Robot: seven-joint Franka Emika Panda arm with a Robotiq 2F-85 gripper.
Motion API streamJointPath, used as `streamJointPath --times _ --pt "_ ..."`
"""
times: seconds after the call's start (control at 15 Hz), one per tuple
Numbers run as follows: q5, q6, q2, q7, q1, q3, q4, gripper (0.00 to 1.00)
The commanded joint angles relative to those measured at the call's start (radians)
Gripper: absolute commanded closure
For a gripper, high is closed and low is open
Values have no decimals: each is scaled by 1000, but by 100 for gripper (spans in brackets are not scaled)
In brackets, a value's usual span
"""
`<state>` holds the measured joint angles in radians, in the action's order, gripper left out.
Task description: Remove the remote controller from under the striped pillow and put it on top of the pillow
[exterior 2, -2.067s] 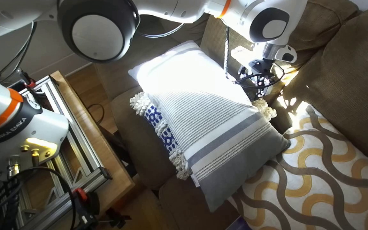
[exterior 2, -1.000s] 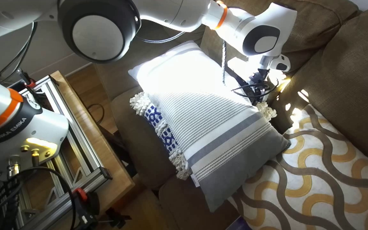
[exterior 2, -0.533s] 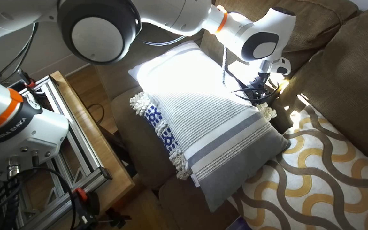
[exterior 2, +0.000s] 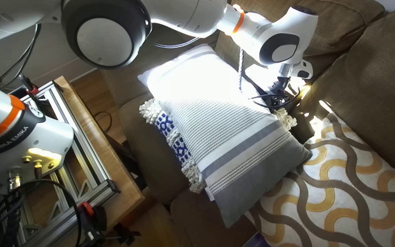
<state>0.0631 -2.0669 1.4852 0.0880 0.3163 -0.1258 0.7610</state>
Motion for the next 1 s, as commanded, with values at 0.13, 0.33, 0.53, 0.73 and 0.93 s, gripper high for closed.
streamJointPath --times 0.13,0.33,0.53,0.73,0.93 --pt "-1 32 14 10 17 -3 -73 74" --pt "1 61 19 10 16 -7 -120 74" --pt "4 107 20 0 12 -10 -160 74" --pt "12 135 19 -10 4 -16 -196 74" --pt "16 157 19 -14 -3 -18 -230 74"
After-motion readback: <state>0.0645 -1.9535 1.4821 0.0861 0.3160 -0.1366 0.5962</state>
